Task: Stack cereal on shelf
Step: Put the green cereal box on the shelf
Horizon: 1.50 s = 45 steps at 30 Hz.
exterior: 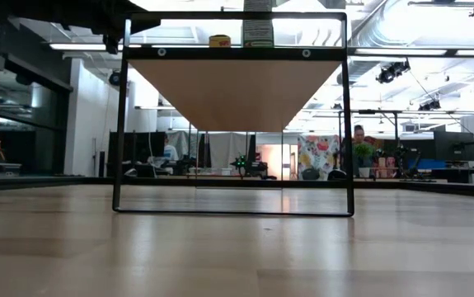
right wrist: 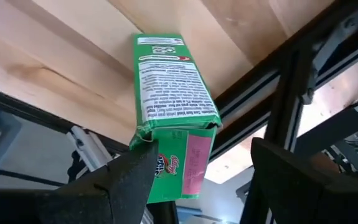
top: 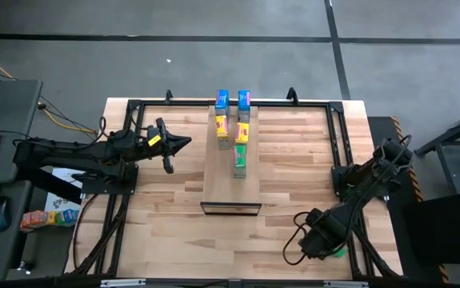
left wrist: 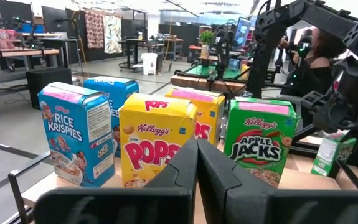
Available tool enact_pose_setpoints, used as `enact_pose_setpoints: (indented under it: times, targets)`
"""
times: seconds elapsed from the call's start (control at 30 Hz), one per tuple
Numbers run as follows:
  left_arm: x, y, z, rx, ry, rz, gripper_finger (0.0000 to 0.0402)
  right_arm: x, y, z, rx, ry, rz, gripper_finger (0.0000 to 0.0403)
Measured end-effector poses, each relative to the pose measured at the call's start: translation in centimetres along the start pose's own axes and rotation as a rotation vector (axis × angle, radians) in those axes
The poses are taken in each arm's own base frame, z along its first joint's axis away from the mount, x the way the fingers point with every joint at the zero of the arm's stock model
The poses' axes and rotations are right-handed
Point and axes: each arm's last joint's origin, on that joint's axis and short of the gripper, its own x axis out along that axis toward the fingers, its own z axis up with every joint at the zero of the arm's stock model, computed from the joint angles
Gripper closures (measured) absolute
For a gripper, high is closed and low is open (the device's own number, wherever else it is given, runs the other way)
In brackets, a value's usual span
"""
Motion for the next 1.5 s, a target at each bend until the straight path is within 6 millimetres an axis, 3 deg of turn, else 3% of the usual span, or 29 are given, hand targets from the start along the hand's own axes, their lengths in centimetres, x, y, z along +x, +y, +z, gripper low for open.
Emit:
enact_pose_setpoints:
  times: [0.53,0.8,1.17,1.5]
  targets:
    - [0.0,0.0,0.0,0.0,0.0,0.001,0.0401,-2.8,-2.7,-1.5,0.038,-0.155,0.175,0.0135]
    - [0.0,0.0,0.0,0.0,0.0,0.001,0.0401,-1.6,-2.2,-2.7,0.1,-0.088,0.19,0.0135]
    - [0.0,0.0,0.0,0.0,0.0,0.0,0.0401,1.0,-1.8,-1.7,0.073,-0.065,0.199,0.0135]
    - [0.0,0.0,0.0,0.0,0.0,0.001,0.0401,1.3,-1.9,-1.5,0.093,-0.088,0.193,0.0135]
